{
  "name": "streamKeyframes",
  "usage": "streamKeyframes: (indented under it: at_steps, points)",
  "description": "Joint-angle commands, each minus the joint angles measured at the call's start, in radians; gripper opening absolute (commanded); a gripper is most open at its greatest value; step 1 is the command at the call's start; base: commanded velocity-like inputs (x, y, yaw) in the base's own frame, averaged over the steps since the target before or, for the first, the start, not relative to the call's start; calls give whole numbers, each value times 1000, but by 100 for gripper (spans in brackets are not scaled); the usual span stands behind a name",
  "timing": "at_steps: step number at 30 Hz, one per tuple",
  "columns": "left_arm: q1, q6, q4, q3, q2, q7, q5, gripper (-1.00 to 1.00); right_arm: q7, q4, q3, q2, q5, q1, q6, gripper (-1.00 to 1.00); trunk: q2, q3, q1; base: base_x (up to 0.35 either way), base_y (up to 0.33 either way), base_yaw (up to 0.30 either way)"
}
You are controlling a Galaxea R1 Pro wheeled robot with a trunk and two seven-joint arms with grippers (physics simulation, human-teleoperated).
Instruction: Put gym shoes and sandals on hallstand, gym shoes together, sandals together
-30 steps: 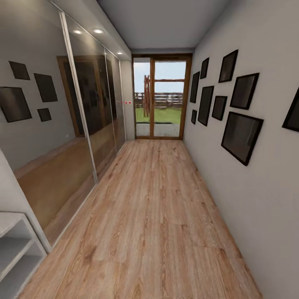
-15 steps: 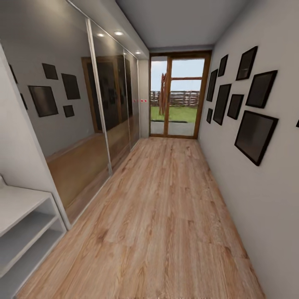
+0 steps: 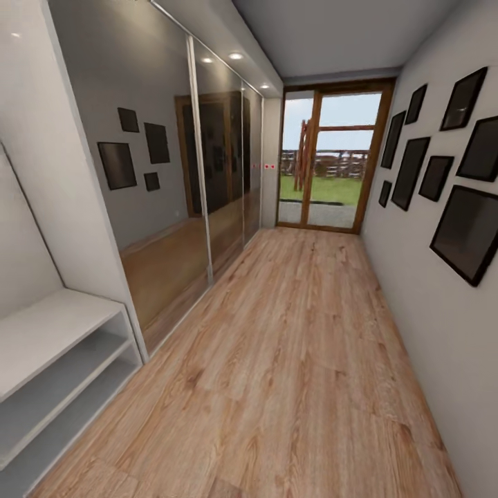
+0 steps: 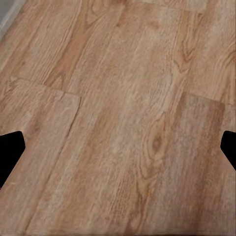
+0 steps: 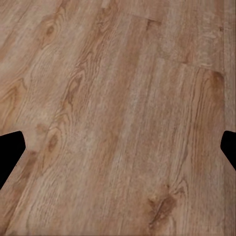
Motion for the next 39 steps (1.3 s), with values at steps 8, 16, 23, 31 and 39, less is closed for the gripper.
streamKeyframes:
  at_steps: [8,16,23,31,39]
  points:
    - [-1,-3,2,1,-1,0,0,100,1,1,0,0,5,0,-2,100,0,-3,0,-1,-1,256]
    - [-1,-3,2,0,-1,0,0,100,1,2,2,0,6,0,-1,100,0,-3,0,0,0,194]
    - [-1,-3,2,0,-1,0,0,100,1,2,3,0,11,0,0,100,0,-3,0,0,0,140]
    - [-1,-3,2,0,-1,0,0,100,2,1,3,0,22,0,-2,100,0,-3,0,0,0,196]
    - [-1,-3,2,0,-1,-1,0,100,2,0,4,0,26,0,-2,100,0,-3,0,0,0,256]
